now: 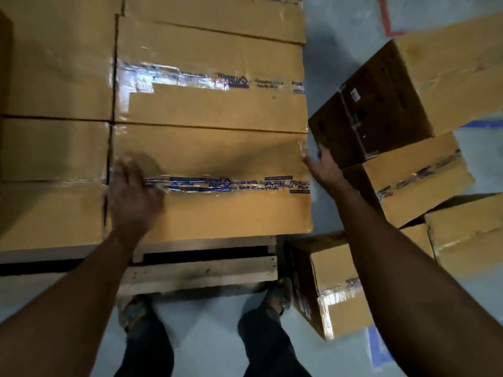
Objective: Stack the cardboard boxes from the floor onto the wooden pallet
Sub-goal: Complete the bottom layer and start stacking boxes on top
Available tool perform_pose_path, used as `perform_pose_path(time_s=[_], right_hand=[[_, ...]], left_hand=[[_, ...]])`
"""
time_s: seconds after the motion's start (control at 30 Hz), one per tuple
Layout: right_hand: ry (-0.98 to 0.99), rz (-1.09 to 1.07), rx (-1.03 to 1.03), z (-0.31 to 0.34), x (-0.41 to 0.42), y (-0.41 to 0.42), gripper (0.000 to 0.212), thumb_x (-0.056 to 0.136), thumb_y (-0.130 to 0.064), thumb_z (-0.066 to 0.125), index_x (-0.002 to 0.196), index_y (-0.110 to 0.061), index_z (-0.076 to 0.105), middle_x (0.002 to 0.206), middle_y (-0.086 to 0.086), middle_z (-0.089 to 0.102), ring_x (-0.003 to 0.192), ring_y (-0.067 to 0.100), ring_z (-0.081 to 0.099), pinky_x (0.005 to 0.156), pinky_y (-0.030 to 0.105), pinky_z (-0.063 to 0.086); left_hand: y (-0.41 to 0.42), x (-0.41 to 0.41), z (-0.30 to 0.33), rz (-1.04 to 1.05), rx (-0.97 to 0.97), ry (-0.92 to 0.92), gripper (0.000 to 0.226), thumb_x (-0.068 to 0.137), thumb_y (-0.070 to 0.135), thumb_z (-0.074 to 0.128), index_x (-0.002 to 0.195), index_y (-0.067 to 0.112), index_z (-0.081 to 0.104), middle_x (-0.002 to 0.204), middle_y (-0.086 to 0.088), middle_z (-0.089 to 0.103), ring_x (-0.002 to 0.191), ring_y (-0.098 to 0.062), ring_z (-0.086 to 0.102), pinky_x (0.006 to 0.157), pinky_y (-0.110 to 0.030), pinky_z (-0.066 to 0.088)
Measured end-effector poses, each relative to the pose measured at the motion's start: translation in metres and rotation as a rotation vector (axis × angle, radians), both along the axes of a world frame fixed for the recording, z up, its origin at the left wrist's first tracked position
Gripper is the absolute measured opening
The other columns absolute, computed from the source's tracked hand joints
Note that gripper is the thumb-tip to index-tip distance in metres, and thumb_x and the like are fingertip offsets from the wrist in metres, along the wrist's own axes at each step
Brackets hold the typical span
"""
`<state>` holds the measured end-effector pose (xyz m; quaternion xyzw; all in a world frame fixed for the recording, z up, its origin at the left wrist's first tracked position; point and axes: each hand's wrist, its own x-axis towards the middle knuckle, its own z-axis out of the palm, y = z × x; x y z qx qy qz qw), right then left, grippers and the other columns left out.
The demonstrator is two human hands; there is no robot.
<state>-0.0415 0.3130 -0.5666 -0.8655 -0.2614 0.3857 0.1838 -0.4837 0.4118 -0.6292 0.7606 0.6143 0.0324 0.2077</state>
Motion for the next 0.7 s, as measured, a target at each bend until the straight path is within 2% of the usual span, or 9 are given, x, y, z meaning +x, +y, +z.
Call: perform_pose_path(time_s=[0.07,0.1,0.17,0.23,0.3,0.43,0.5,0.6,0.7], right_hand=[[0.074,-0.057,0.064,-0.025,0.023,0.029,0.086,0.103,-0.052,0.062,0.168,-0.015,0.019,0.169,0.015,0.034,0.150,0.034,0.041,0.115,0.042,0.046],[0.137,-0.093,0.098,-0.034,0.028,0.041,0.080,0.104,-0.048,0.063,0.167,-0.018,0.025,0.161,0.012,0.045,0.140,0.030,0.052,0.103,0.033,0.054],[0.197,-0.111,0.172,-0.057,0.030,0.060,0.070,0.095,-0.060,0.068,0.153,-0.032,0.042,0.140,0.002,0.059,0.127,0.025,0.061,0.089,0.031,0.057],[0.169,-0.126,0.223,-0.083,0.036,0.062,0.072,0.081,-0.077,0.073,0.138,-0.043,0.046,0.136,-0.004,0.061,0.130,0.024,0.059,0.105,0.045,0.053],[0.115,-0.133,0.280,-0.096,0.035,0.057,0.071,0.088,-0.068,0.070,0.145,-0.035,0.046,0.136,-0.004,0.058,0.129,0.021,0.056,0.114,0.049,0.047],[0.166,-0.170,0.213,-0.090,0.027,0.050,0.074,0.098,-0.058,0.067,0.156,-0.024,0.036,0.139,-0.001,0.053,0.127,0.021,0.053,0.110,0.044,0.046],[0.237,-0.182,0.192,-0.086,0.032,0.055,0.083,0.096,-0.066,0.064,0.159,-0.021,0.033,0.145,0.002,0.051,0.128,0.022,0.052,0.106,0.043,0.045],[0.276,-0.181,0.157,-0.082,0.038,0.067,0.100,0.089,-0.082,0.057,0.160,-0.015,0.035,0.152,0.006,0.051,0.131,0.025,0.052,0.107,0.046,0.045],[0.264,-0.216,0.178,-0.088,0.040,0.074,0.072,0.103,-0.063,0.052,0.157,-0.017,0.040,0.137,0.002,0.054,0.124,0.023,0.053,0.101,0.042,0.046]], left_hand=[[0.010,0.002,-0.013,0.104,0.073,0.013,0.081,0.104,0.057,0.032,0.167,0.010,0.014,0.172,-0.023,0.016,0.156,-0.043,0.023,0.121,-0.058,0.024],[0.010,0.002,-0.016,0.139,0.120,0.037,0.078,0.106,0.058,0.030,0.168,0.016,0.009,0.174,-0.016,0.012,0.157,-0.039,0.020,0.120,-0.057,0.022],[0.005,0.002,-0.030,0.148,0.204,0.097,0.076,0.108,0.057,0.031,0.168,0.022,0.001,0.176,-0.008,0.006,0.159,-0.034,0.017,0.121,-0.057,0.021],[0.004,0.004,-0.039,0.157,0.238,0.130,0.075,0.108,0.055,0.033,0.168,0.022,0.001,0.176,-0.007,0.006,0.159,-0.033,0.017,0.122,-0.055,0.021],[0.006,0.005,-0.041,0.148,0.228,0.155,0.075,0.108,0.055,0.034,0.168,0.022,0.004,0.176,-0.006,0.007,0.159,-0.032,0.016,0.122,-0.055,0.020],[0.017,0.006,-0.030,0.166,0.224,0.142,0.074,0.107,0.056,0.042,0.166,0.018,0.018,0.170,-0.016,0.023,0.150,-0.040,0.029,0.115,-0.061,0.026],[0.038,0.008,-0.023,0.128,0.260,0.117,0.075,0.105,0.060,0.043,0.164,0.017,0.024,0.167,-0.020,0.027,0.147,-0.041,0.034,0.113,-0.059,0.028],[0.096,0.016,-0.021,0.024,0.291,0.143,0.078,0.103,0.069,0.034,0.167,0.027,0.018,0.174,-0.014,0.015,0.156,-0.034,0.025,0.118,-0.054,0.022],[0.149,0.028,-0.027,-0.043,0.147,0.166,0.080,0.102,0.068,0.038,0.167,0.030,0.010,0.176,-0.007,0.007,0.161,-0.032,0.013,0.121,-0.065,0.014]])
